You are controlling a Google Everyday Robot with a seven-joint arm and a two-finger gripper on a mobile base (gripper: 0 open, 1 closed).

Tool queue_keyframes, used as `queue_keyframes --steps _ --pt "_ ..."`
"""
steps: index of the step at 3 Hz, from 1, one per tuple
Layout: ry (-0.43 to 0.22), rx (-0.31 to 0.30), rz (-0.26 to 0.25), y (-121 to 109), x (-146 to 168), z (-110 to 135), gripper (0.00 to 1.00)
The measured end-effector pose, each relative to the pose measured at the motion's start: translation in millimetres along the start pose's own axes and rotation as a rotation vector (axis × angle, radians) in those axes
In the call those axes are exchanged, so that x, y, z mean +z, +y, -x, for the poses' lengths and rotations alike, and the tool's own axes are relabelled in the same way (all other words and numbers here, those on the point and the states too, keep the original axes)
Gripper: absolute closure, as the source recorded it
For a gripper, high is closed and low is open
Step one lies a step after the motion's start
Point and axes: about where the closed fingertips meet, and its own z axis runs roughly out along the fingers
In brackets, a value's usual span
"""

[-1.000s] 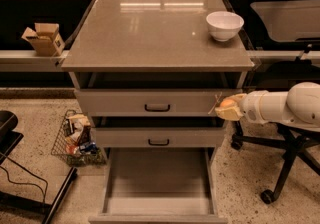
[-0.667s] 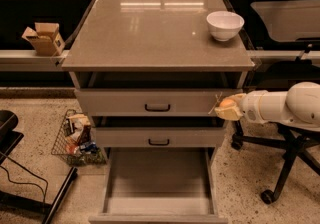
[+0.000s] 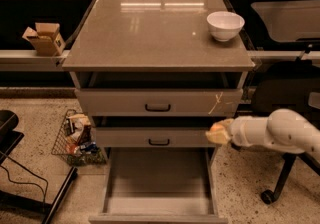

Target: Place orange into bottom drawer

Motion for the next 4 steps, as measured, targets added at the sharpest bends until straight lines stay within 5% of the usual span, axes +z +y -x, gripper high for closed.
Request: queue_keyframes --steps 2,3,4 --pt "0.045 0.057 0.08 9.3 80.1 -129.4 1.0" --pt "0.046 0.057 0.08 9.3 80.1 -129.4 1.0" --pt "0.06 0.058 0.116 20.5 122.6 -151.2 1.0"
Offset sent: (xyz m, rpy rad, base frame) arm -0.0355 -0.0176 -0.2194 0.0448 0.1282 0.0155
